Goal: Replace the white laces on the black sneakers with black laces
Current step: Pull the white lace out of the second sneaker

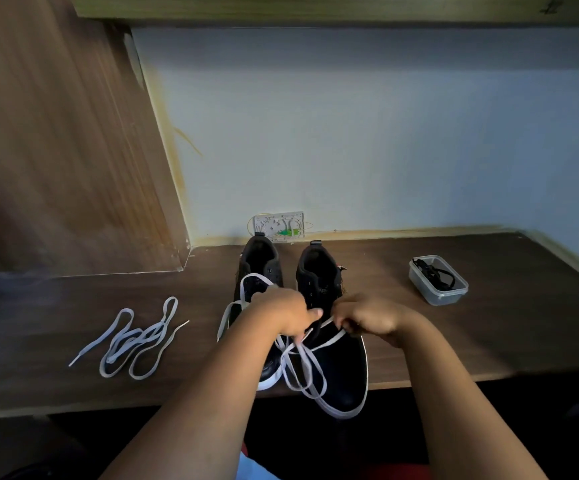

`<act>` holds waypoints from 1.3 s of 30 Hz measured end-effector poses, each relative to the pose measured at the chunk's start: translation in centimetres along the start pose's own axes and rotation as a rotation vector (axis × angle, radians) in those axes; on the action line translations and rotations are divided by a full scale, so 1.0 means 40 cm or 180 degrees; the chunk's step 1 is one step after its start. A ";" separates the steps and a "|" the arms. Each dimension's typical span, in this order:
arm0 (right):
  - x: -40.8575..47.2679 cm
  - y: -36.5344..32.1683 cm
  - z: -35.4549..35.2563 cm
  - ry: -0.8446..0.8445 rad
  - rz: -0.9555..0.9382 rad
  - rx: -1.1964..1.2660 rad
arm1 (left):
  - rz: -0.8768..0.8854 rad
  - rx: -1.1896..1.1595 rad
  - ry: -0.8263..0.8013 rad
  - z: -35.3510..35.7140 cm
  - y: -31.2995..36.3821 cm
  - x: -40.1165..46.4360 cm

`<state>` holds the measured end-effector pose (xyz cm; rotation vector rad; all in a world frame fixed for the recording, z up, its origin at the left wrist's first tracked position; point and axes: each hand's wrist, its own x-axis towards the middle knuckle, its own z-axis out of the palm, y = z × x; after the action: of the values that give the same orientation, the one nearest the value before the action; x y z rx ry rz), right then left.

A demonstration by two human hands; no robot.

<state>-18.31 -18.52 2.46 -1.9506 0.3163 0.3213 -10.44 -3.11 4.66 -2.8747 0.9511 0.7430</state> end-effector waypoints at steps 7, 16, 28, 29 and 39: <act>0.004 0.058 -0.029 0.0048 0.0237 0.2187 | 0.0411 -0.0487 0.0810 0.008 -0.003 0.019; 0.003 -0.022 -0.009 0.1435 -0.0117 -0.2093 | -0.0185 -0.0956 0.1111 0.019 0.002 0.031; 0.006 -0.044 0.040 0.0271 -0.0745 -0.1915 | -0.0035 -0.2154 0.0443 0.009 -0.057 0.033; 0.007 -0.043 0.040 0.0265 -0.0700 -0.1915 | -0.0016 -0.2178 0.0437 0.010 -0.057 0.035; -0.053 -0.025 -0.054 0.0735 -0.1082 0.0646 | -0.0002 -0.2464 0.0380 0.017 -0.067 0.039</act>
<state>-19.74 -19.96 4.90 -1.8028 0.1536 -0.1535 -8.11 -1.67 3.04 -3.5998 0.7956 1.1642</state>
